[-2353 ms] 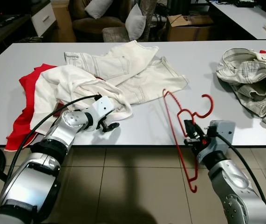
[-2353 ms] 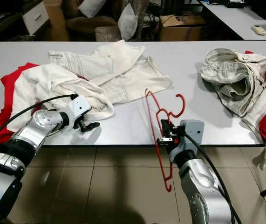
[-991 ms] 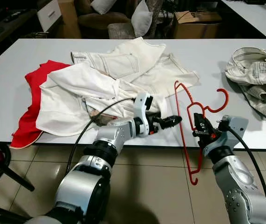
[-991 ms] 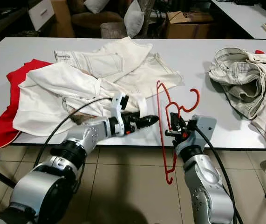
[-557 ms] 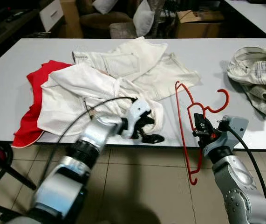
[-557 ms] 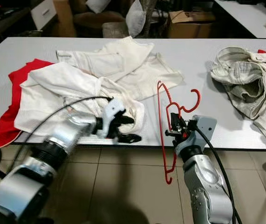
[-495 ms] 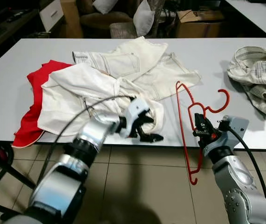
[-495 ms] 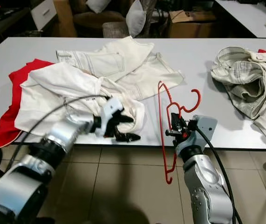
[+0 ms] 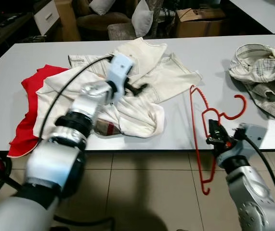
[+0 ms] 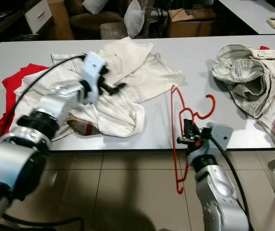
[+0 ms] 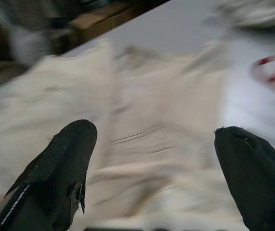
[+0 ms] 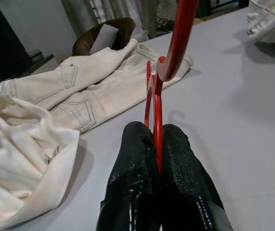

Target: Hang hanger

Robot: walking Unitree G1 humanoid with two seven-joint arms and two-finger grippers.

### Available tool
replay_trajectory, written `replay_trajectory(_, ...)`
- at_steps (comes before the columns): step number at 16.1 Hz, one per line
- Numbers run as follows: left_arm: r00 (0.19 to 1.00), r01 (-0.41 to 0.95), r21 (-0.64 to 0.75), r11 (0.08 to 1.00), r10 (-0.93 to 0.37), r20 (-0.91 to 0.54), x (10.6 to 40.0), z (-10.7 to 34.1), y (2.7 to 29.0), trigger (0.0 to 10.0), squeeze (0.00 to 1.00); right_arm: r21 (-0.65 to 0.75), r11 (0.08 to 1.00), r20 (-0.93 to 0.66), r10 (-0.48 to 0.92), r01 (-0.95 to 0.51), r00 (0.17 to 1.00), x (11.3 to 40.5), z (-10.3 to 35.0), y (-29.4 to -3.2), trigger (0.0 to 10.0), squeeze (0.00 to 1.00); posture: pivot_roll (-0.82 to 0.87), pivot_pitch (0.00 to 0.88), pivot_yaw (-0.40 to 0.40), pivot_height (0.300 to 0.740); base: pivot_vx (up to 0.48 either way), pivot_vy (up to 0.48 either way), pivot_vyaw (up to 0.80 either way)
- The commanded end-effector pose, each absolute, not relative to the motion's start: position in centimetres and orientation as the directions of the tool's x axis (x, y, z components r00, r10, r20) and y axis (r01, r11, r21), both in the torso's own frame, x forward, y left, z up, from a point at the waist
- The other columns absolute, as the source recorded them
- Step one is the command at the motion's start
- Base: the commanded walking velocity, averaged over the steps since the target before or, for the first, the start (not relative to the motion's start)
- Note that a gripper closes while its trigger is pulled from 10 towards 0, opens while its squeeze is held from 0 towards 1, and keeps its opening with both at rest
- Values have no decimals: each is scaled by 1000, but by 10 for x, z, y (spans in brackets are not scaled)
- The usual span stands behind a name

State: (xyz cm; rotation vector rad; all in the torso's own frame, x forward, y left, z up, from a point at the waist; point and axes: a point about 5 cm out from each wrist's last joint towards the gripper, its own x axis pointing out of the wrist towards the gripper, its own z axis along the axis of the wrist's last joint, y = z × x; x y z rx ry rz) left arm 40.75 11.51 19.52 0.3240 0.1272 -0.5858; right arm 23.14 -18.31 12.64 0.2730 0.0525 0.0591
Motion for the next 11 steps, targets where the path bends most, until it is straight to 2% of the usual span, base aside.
replay_trajectory(1,869,495,344,798,-445,-218,411,198,126,10000,0,264,963,-47,76,-61,996,227,130,-181,10000,0,-253,7,99,740,0,0,0)
replay_trajectory(5,895,441,429,788,-354,-270,411,185,132,10000,0,255,966,-66,63,-44,996,216,132,-183,10000,0,-298,36,109,740,0,0,0)
replay_trajectory(8,899,424,377,824,-333,-284,409,175,131,10000,0,251,968,-65,47,-29,997,213,135,-184,10000,0,-331,52,125,740,0,0,0)
replay_trajectory(9,901,410,350,843,-315,-297,408,169,132,6118,0,249,968,-64,39,-22,997,210,137,-185,10000,0,-345,56,128,740,0,0,0)
replay_trajectory(10,910,379,335,862,-282,-303,407,165,135,4353,0,247,969,-66,33,-16,997,208,138,-185,10000,0,-354,58,128,740,0,0,0)
replay_trajectory(11,915,362,347,865,-259,-310,407,162,137,3059,0,245,970,-68,30,-13,997,206,138,-185,10000,0,-363,60,129,740,0,0,0)
